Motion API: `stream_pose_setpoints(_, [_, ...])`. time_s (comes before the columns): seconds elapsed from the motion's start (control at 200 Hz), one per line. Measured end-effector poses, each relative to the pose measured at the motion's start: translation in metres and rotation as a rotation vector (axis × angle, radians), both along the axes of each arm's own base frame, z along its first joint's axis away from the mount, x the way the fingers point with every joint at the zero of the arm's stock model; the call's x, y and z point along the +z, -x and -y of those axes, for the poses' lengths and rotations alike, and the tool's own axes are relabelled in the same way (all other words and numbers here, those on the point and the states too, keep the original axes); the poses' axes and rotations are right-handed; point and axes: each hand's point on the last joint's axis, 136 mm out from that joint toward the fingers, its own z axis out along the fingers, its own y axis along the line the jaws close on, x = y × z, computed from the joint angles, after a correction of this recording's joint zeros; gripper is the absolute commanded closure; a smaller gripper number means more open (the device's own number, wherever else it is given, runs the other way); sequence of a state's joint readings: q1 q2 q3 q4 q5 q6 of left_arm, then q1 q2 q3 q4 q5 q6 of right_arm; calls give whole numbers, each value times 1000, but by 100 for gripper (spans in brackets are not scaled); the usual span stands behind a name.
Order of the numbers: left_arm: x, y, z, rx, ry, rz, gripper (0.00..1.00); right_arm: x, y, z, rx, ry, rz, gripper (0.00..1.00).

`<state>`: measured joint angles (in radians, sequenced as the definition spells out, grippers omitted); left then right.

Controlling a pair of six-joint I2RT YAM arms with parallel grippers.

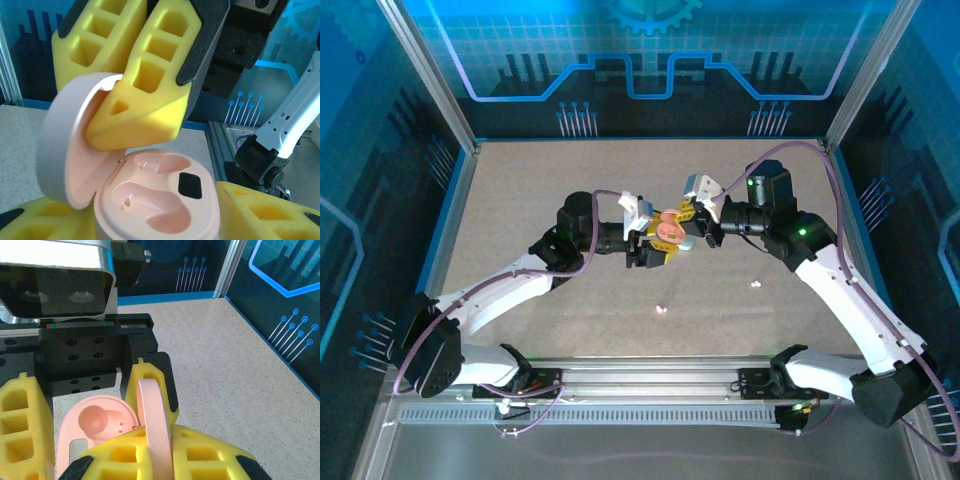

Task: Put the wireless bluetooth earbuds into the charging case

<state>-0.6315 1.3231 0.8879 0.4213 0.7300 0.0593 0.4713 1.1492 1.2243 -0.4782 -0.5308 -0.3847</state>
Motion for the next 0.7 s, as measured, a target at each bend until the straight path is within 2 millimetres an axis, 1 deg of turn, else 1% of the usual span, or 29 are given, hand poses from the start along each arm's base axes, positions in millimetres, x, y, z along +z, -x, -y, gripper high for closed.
stream_pose_setpoints(0.055, [0, 0, 0, 0, 1, -1, 52, 0, 0, 0, 0, 0, 0, 90])
stream_pose_setpoints(0.185, [0, 0, 0, 0, 1, -1, 61, 0, 0, 0, 0, 0, 0, 90])
stream_pose_setpoints(0.24, [0, 0, 0, 0, 0, -1, 64, 0, 0, 0, 0, 0, 0, 88])
stream_pose_setpoints(0.34, [0, 0, 0, 0, -1, -2, 67, 0, 0, 0, 0, 0, 0, 82])
stream_pose_setpoints(0.38, [0, 0, 0, 0, 0, -1, 68, 0, 0, 0, -1, 0, -1, 79])
stream_pose_setpoints(0.445, [0, -1, 0, 4, 1, 1, 68, 0, -1, 0, -8, -1, -7, 67])
stream_pose_setpoints(0.52, [0, -3, 0, 15, 0, 2, 69, -1, -3, 2, -37, -5, -29, 64])
stream_pose_setpoints(0.605, [-3, -5, -1, 32, -1, 3, 69, -1, -7, 6, -86, -11, -66, 57])
stream_pose_setpoints(0.7, [-10, -9, -3, 61, -5, 2, 69, 8, -9, 10, -139, -46, -116, 52])
